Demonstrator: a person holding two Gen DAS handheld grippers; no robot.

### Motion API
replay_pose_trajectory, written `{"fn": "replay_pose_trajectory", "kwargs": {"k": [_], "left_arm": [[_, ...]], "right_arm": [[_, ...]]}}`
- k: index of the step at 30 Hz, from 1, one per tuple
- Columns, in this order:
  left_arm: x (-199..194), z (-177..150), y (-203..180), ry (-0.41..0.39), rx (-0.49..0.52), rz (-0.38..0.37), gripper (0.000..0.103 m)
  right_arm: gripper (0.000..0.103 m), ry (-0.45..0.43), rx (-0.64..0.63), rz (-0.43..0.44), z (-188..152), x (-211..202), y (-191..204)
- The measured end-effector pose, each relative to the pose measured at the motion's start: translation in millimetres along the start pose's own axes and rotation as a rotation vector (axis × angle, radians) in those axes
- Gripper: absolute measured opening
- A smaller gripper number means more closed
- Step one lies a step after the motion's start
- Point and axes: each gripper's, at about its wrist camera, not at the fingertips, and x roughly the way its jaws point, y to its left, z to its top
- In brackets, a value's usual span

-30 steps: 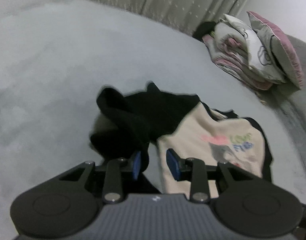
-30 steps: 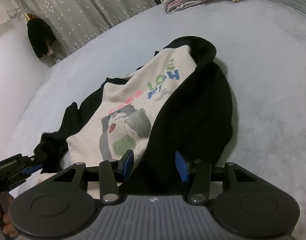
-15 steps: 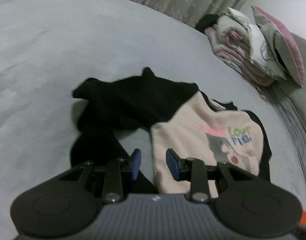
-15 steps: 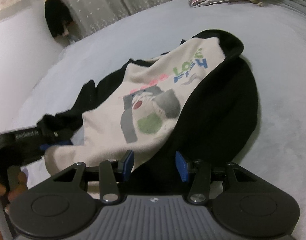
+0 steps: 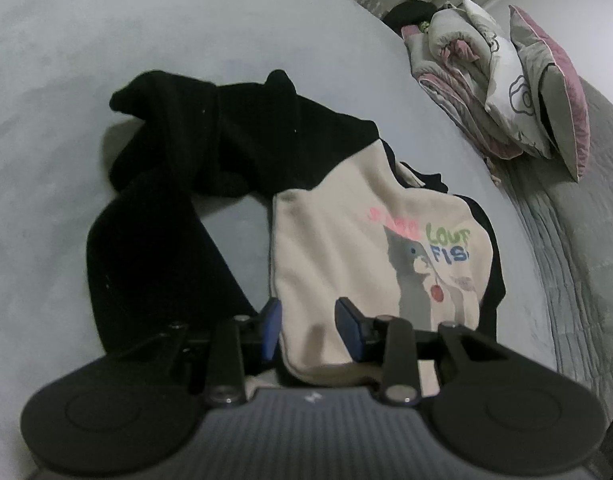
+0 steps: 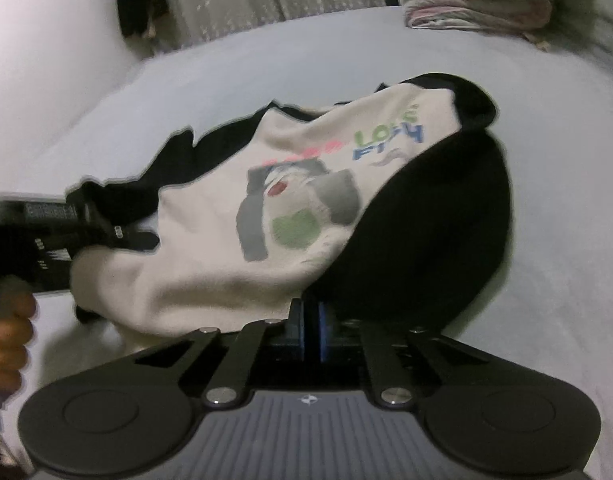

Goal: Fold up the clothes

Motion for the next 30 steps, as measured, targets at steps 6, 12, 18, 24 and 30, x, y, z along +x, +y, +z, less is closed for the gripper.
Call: {"fn": "replay_pose_trajectory", "kwargs": {"k": [6,12,18,24,30], "left_arm": [[0,-4,1,0.007,-0.021,-0.015,0.032],[-5,-8,1,0.008,-0.021,-0.023,0.033],[-12,-8,6,0.003,-0.011,-0.017,0.033],[-16,-4,14,-0.014,-0.044,-0.029,0.034],[-3,-5,9,0.023,-0.064,-0.059,0.034]], "right_arm": [[0.008,-0.053,0.108,-0.038,3,-30,-40],[0.008,-0.081,0.142,-0.108,10,-43,-66],[0.008,-0.146,0.208,-0.286,17,-62,-113],[0.008,-0.179,0.295,-0.41,18,-71,-157],[0.011,-0.188,0.341,-0.432,17,-70,-173]]}}
